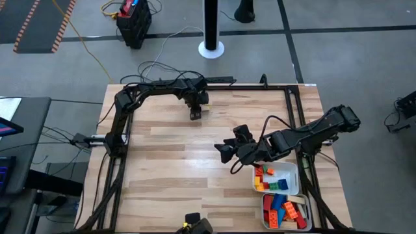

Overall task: Sort blocks by size
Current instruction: Put the big brown block into the gray bin

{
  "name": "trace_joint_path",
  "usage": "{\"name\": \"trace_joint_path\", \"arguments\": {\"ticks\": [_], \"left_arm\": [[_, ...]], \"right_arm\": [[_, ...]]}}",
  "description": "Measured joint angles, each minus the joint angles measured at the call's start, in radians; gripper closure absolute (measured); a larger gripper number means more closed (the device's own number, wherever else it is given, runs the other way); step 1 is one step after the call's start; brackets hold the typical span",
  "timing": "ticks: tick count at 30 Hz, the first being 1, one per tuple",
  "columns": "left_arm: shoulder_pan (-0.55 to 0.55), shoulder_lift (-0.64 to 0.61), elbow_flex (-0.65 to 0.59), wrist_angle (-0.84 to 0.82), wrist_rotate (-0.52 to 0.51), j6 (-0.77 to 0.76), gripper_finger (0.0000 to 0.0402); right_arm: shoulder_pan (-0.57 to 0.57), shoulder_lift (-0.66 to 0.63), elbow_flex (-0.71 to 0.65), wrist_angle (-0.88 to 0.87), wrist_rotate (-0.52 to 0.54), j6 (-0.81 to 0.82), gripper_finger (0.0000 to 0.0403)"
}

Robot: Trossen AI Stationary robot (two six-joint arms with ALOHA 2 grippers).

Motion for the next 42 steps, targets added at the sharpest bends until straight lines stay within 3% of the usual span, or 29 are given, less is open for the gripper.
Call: {"name": "trace_joint_path", "arguments": {"ticks": [8, 16, 18, 28, 33, 42], "left_arm": [[-0.011, -0.061, 0.002, -0.098, 0.132, -0.064, 0.0308], [-0.115, -0.22, 0.004, -0.065, 0.165, -0.172, 0.0308], [-0.157, -0.258, 0.004, -0.034, 0.167, -0.217, 0.0308], [-0.389, -0.361, 0.005, 0.217, 0.161, -0.512, 0.0308], [-0.495, -0.361, 0.005, 0.35, 0.126, -0.646, 0.0308], [-0.618, -0.36, 0.005, 0.485, -0.032, -0.761, 0.0308]], "right_arm": [[0.05, -0.095, 0.044, -0.319, -0.059, -0.016, 0.0112], [0.076, -0.196, 0.015, -0.52, -0.023, -0.062, 0.0112], [0.074, -0.236, -0.036, -0.509, -0.02, -0.075, 0.0112], [0.109, -0.408, -0.324, -0.12, 0.019, -0.23, 0.0112], [0.139, -0.426, -0.345, -0.045, 0.088, -0.346, 0.0112], [0.202, -0.456, -0.345, 0.029, 0.117, -0.425, 0.0112]]}}
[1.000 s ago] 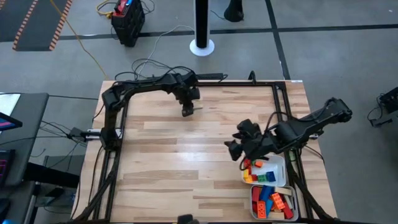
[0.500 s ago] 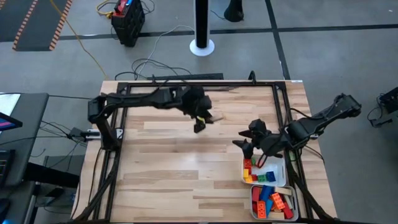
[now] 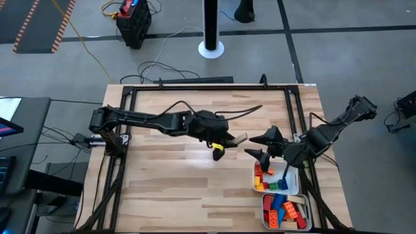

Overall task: Sort blocks by size
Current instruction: Put the big brown block into the gray bin

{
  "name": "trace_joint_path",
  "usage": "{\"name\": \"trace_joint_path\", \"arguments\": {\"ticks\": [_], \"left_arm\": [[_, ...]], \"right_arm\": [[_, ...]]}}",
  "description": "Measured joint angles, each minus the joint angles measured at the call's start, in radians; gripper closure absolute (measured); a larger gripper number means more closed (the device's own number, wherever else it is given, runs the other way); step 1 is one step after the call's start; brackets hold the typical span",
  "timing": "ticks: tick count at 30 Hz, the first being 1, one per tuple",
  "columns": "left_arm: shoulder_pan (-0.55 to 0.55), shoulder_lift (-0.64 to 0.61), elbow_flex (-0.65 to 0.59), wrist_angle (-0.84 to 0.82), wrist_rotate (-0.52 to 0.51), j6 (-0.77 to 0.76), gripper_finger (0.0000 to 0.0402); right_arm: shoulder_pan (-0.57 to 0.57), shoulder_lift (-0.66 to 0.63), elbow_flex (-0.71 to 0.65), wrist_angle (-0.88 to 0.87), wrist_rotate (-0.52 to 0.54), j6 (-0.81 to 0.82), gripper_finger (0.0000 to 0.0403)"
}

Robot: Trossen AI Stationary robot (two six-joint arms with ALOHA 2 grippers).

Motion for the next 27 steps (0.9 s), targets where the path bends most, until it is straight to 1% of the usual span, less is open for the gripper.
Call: {"name": "trace_joint_path", "arguments": {"ticks": [3, 7, 10, 15, 20, 24, 27], "left_arm": [[-0.028, 0.003, 0.0, 0.032, -0.038, -0.003, 0.0308], [-0.051, 0.003, 0.0, 0.083, -0.055, 0.006, 0.0308], [-0.063, 0.003, 0.0, 0.115, -0.058, 0.027, 0.0308], [-0.07, 0.003, 0.0, 0.138, -0.058, 0.058, 0.0308], [-0.07, 0.003, 0.0, 0.165, -0.044, 0.08, 0.0308], [-0.067, 0.004, 0.0, 0.226, -0.053, 0.079, 0.0308], [-0.066, 0.004, 0.0, 0.248, -0.067, 0.088, 0.0308]], "right_arm": [[0.009, 0.001, 0.0, 0.047, 0.0, -0.043, 0.0112], [0.001, 0.002, 0.0, 0.106, 0.001, -0.08, 0.0112], [-0.016, 0.002, 0.0, 0.137, 0.001, -0.1, 0.0112], [-0.033, 0.003, 0.0, 0.248, 0.0, -0.19, 0.0112], [-0.063, 0.003, 0.0, 0.3, -0.003, -0.237, 0.0113], [-0.085, 0.027, 0.0, 0.342, -0.005, -0.264, 0.0125], [-0.097, 0.056, 0.001, 0.375, -0.004, -0.266, 0.0145]]}}
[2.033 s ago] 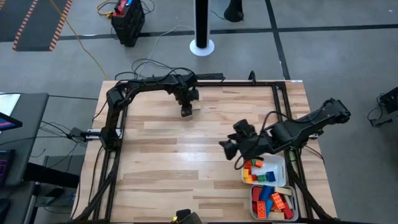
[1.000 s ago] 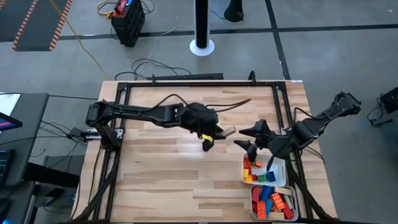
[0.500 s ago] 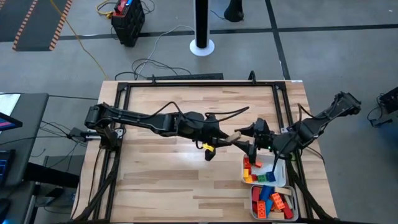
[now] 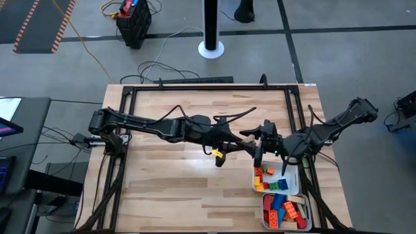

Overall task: Sort blocks by size
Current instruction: Put the big brown block into the gray bin

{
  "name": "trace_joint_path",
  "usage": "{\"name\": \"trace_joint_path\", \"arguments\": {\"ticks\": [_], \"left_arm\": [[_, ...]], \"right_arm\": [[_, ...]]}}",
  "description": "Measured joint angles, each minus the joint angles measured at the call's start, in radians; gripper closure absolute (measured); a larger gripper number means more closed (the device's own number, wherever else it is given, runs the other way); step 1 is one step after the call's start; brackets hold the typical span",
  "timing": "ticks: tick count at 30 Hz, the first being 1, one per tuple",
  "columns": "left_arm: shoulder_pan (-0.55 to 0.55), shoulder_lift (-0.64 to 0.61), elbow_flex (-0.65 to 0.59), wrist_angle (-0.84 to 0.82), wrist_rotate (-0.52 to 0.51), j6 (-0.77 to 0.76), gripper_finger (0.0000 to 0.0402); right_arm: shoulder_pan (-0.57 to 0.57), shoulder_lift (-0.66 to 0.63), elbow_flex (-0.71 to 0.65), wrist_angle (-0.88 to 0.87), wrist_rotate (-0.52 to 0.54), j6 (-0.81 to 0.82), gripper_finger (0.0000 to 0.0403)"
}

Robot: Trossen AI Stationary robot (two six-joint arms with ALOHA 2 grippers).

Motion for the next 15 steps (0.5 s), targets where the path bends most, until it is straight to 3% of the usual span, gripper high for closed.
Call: {"name": "trace_joint_path", "arguments": {"ticks": [8, 15], "left_arm": [[0.005, 0.001, 0.0, -0.018, -0.022, 0.018, 0.0308], [0.008, 0.002, 0.0, -0.037, -0.048, -0.012, 0.0307]], "right_arm": [[-0.019, 0.025, 0.0, 0.039, 0.0, 0.0, 0.0271], [-0.019, 0.023, 0.0, 0.028, -0.006, 0.006, 0.0279]]}}
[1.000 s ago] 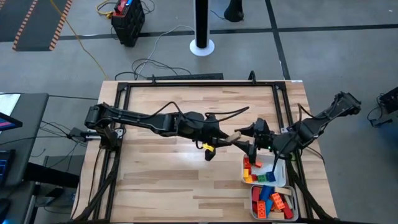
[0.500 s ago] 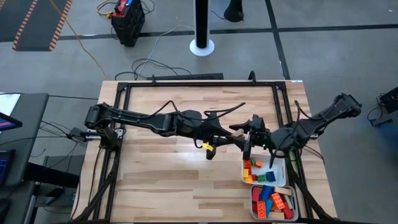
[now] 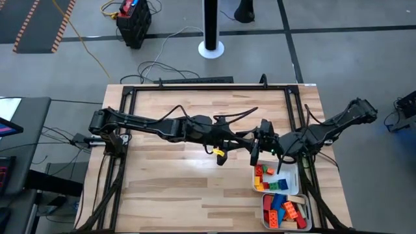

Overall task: Sort blocks by size
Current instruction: Put the big brown block into the gray bin

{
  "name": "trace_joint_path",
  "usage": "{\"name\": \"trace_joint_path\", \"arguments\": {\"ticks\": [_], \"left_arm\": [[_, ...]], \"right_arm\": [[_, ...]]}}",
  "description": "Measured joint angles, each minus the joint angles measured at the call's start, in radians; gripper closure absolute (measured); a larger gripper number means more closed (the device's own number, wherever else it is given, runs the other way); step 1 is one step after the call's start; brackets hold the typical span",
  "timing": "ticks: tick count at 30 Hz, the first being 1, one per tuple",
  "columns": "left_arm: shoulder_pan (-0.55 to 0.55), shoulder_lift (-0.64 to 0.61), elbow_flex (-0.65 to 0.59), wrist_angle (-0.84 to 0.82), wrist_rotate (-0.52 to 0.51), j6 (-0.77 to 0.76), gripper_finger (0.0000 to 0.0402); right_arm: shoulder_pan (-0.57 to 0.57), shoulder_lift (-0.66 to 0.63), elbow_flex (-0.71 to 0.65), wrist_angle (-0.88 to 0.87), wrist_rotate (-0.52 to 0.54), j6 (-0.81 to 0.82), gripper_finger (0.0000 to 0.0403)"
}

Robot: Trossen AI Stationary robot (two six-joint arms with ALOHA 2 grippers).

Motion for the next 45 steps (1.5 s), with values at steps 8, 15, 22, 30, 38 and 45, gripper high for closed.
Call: {"name": "trace_joint_path", "arguments": {"ticks": [8, 15, 22, 30, 38, 45], "left_arm": [[0.037, -0.003, 0.002, -0.148, -0.057, -0.141, 0.0161], [0.054, -0.002, 0.002, -0.402, -0.037, -0.151, 0.0123], [0.09, -0.002, 0.001, -0.575, -0.061, -0.184, 0.0137], [0.114, -0.002, 0.0, -0.557, -0.074, -0.183, 0.0139], [0.146, -0.002, 0.0, -0.549, -0.072, -0.122, 0.0139], [0.17, -0.002, 0.0, -0.553, -0.024, -0.097, 0.0139]], "right_arm": [[0.015, -0.051, 0.02, -0.171, -0.034, 0.063, 0.0279], [0.094, -0.094, 0.027, -0.498, -0.267, 0.383, 0.0279], [0.353, -0.008, 0.027, -0.735, -0.398, 0.766, 0.0279], [0.704, 0.152, 0.026, -0.833, -0.435, 1.288, 0.0279], [0.848, 0.315, 0.026, -0.749, -0.556, 1.57, 0.0256], [0.825, 0.364, 0.026, -0.757, -0.654, 1.555, 0.0261]]}}
